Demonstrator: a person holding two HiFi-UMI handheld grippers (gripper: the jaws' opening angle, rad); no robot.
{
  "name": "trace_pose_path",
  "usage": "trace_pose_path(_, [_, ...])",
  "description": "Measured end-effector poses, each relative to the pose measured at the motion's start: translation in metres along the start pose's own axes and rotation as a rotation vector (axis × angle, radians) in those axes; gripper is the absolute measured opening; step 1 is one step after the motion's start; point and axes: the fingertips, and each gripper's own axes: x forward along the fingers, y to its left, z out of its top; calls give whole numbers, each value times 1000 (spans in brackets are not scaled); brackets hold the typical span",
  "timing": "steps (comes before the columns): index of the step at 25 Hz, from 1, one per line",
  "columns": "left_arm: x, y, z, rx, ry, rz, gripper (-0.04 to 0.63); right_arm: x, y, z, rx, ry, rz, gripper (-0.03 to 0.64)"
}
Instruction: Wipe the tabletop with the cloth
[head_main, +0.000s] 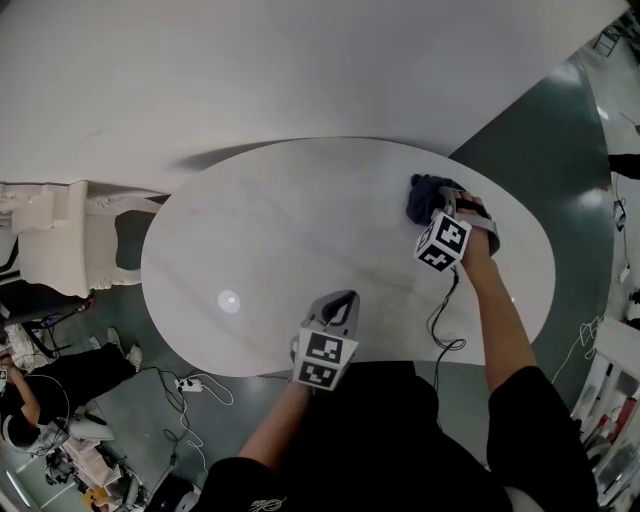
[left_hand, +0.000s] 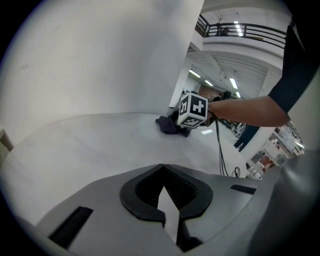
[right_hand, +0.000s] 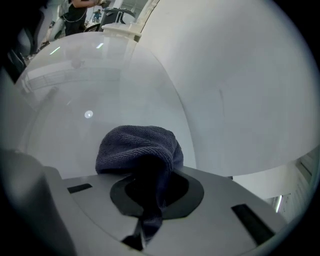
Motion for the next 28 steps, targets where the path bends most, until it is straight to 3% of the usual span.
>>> trace_pose_path(11, [-54, 10, -47, 30, -34, -58, 8, -53, 101, 25, 86, 45, 20, 15])
trace_pose_path(19, [-98, 31, -97, 129, 5, -92, 8, -94, 183, 47, 126, 88, -1, 15])
trace_pose_path(28, [-126, 24, -106, 204, -27, -174, 8, -141, 277, 67, 165, 133, 64, 15])
